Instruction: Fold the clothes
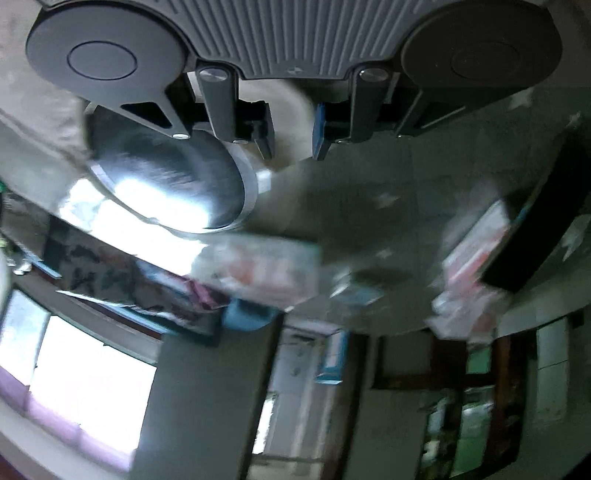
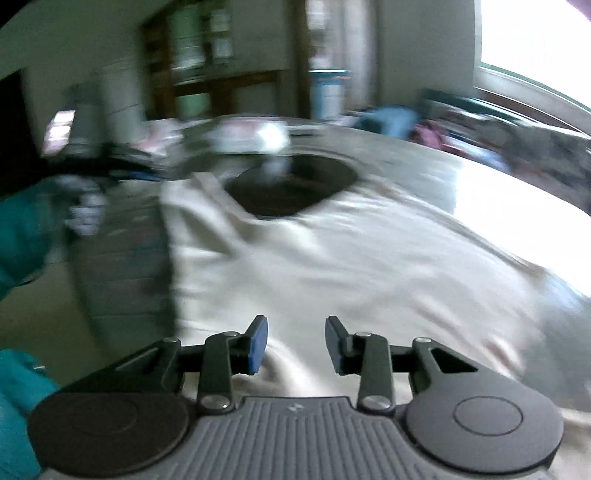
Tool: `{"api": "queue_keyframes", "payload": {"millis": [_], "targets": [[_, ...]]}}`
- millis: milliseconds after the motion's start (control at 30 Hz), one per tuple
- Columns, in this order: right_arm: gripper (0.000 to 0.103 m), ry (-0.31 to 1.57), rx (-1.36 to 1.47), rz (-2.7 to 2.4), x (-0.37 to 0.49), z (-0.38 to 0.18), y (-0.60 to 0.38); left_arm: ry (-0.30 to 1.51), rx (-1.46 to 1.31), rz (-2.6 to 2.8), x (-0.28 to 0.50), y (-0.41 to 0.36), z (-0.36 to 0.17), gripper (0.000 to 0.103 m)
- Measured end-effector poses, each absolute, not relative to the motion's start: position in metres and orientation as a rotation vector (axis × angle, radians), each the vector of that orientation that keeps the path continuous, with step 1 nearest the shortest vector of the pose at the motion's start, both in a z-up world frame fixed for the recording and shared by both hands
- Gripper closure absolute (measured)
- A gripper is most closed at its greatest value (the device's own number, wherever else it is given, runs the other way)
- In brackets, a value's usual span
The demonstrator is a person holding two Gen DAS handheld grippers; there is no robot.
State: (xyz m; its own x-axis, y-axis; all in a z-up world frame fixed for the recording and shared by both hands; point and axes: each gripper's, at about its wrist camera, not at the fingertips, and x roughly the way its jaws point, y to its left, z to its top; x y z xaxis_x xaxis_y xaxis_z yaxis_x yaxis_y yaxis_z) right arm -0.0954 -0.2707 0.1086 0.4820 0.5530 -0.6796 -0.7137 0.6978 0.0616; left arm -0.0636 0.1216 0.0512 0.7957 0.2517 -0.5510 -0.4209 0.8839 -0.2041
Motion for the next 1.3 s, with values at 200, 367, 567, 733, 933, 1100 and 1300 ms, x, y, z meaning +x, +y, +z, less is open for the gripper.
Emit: {"api": "queue_keyframes", "payload": {"millis": [200, 367, 567, 733, 933, 1100, 1300], "targets": [[0.065, 0.746, -0.162, 0.576, -0.083, 0.097, -0.315, 0.562, -0.286, 0.04, -0.039, 0.05, 0.062, 0.079], [0.058, 0.714, -0.149, 0.551, -0.077, 0.098, -0.32, 0.632, -0.259, -0.151, -0.01, -0.007, 0.048, 0.079], [0.057, 0.755, -0.18, 0.49, -0.055, 0.08, -0.313, 0.719, -0.202, -0.143, 0.016, -0.035, 0.023, 0.079], [0.056, 0.735, -0.12, 0.461, -0.061, 0.082, -0.338, 0.72, -0.218, -0.116, 0.018, -0.024, 0.019, 0.079], [0.056, 0.682, -0.023, 0.282, -0.076, 0.092, -0.393, 0.716, -0.208, -0.154, 0.009, -0.036, 0.027, 0.078], [0.056, 0.692, -0.007, 0.041, -0.084, 0.085, -0.447, 0.699, -0.176, -0.253, -0.006, -0.063, 0.039, 0.078], [0.056, 0.703, 0.07, -0.137, -0.087, 0.072, -0.492, 0.704, -0.132, -0.385, -0.026, -0.101, 0.043, 0.076]]}}
